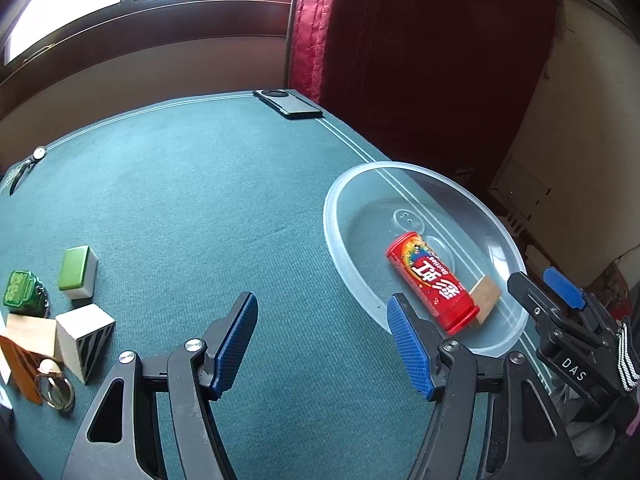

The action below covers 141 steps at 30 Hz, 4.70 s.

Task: Organize rigid objects
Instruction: 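Move the left tool to the white USB charger and close on it, then grasp the grey sponge block with the right tool while the left tool holds the charger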

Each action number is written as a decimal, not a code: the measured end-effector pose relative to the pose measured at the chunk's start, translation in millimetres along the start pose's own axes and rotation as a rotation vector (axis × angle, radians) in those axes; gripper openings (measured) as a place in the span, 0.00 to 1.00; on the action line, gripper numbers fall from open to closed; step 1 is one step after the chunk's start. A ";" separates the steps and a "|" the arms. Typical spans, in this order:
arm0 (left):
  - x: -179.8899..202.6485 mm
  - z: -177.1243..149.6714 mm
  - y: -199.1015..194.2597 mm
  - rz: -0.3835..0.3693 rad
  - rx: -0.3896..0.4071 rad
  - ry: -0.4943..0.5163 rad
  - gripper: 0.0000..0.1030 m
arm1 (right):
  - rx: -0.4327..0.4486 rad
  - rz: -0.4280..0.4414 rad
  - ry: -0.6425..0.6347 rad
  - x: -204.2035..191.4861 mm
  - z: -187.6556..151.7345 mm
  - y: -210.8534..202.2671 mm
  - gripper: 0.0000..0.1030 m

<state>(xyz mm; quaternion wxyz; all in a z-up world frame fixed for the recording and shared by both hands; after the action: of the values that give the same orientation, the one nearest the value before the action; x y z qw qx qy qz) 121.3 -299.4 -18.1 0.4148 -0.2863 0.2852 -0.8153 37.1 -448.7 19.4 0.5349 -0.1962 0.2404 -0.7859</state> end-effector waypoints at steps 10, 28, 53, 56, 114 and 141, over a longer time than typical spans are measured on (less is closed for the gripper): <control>-42.2 -12.5 -29.3 0.071 0.037 -0.043 0.67 | 0.017 0.022 -0.074 -28.1 -3.1 -8.7 0.87; -167.0 -41.8 -104.9 0.301 0.117 -0.240 0.68 | -0.002 0.128 -0.195 -90.9 -22.3 -24.1 0.90; -286.3 -83.8 -137.6 0.583 0.137 -0.496 0.71 | -0.057 0.216 -0.240 -122.5 -38.1 -31.4 0.90; -291.3 -85.5 -131.6 0.580 0.121 -0.514 0.71 | -0.059 0.218 -0.244 -123.7 -38.5 -31.3 0.90; -274.5 -87.1 -136.7 0.347 0.130 -0.362 0.60 | -0.304 0.369 -0.287 -323.5 -13.1 59.6 0.92; -263.0 -90.6 -132.2 0.322 0.107 -0.349 0.60 | -0.248 0.402 -0.368 -293.3 -11.0 51.4 0.81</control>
<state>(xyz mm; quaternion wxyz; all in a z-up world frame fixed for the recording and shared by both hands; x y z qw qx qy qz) 119.2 7.1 -46.8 0.5969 -0.3513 0.2072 -0.6909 172.1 -188.7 -34.7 0.6862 -0.3476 0.2675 -0.5802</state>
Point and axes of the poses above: each gripper's, at about its wrist camera, not at the fingertips, and y roughly the way its jaws point, x to its right, z to its top, the point moved 9 cm from there along y, roughly the way its jaws point, and after that the axes turned 5 degrees about -y, right-handed, at the moved point
